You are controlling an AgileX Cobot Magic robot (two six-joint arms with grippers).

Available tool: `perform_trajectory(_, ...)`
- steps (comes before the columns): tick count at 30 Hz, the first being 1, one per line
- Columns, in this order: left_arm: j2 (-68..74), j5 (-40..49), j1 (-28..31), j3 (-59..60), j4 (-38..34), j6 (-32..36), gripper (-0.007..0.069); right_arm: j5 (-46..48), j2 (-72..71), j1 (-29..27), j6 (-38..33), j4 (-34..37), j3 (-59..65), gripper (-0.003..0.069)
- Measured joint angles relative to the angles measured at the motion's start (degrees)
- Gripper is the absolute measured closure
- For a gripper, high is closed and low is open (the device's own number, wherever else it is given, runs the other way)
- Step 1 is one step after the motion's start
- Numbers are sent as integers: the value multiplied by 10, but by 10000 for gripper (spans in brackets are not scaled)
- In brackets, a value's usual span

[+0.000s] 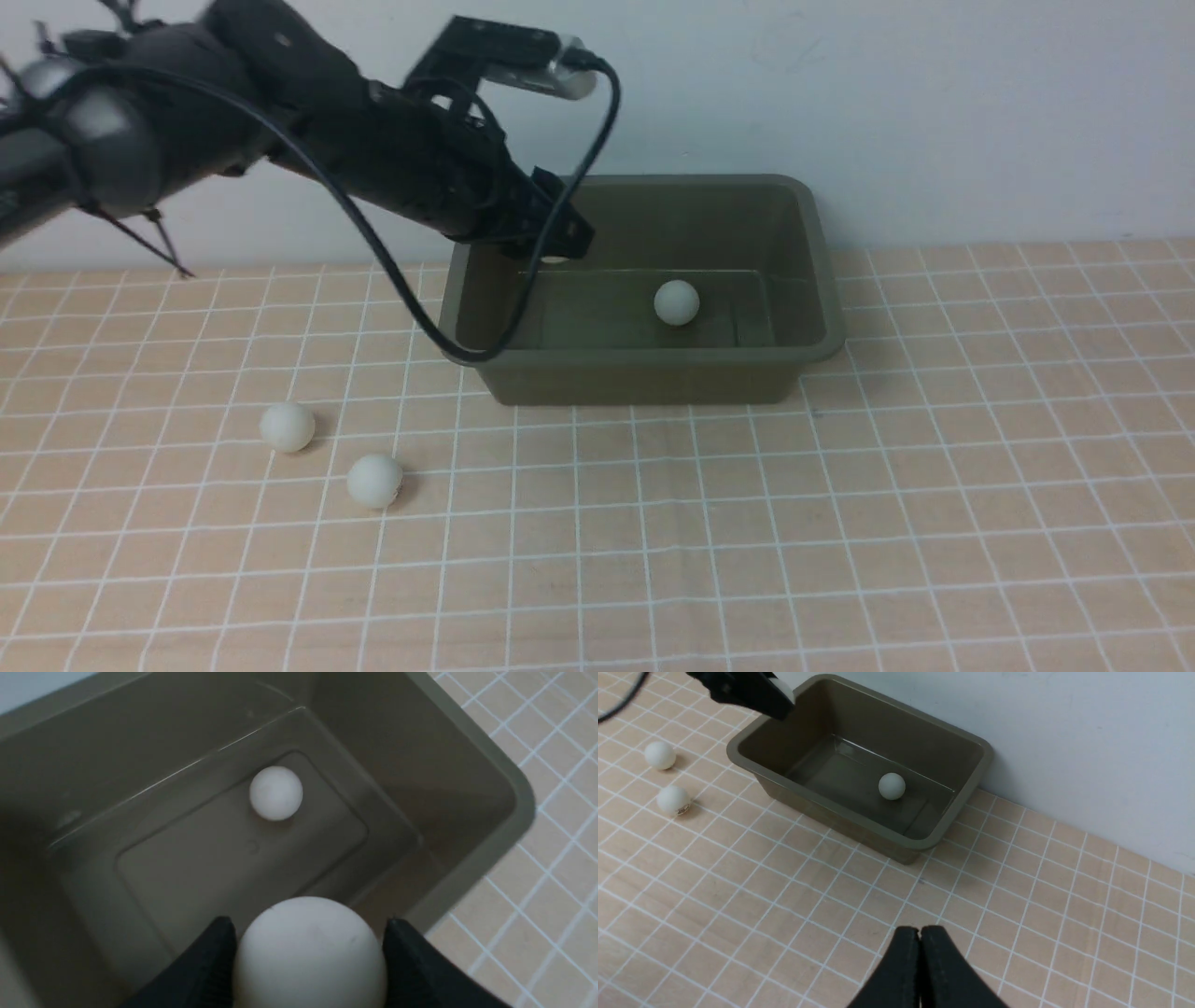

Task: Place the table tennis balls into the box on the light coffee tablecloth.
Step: 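Drop the ball into the bin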

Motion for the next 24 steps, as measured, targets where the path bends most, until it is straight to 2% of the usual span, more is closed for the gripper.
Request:
perform_trajectory(5, 94, -9, -10, -65, 6, -6, 306, 0, 0, 0, 1, 16, 0, 675)
perform_trajectory(11, 143, -8, -10, -105, 7, -22, 285, 1, 0, 0, 1, 25, 0, 675)
perform_trajectory(21, 135, -5, -10, -108, 49, -26, 260, 3, 0, 0, 1, 30, 0, 675)
perform_trajectory(24, 115, 22, -9, -108, 77, -31, 260, 3, 0, 0, 1, 30, 0, 675)
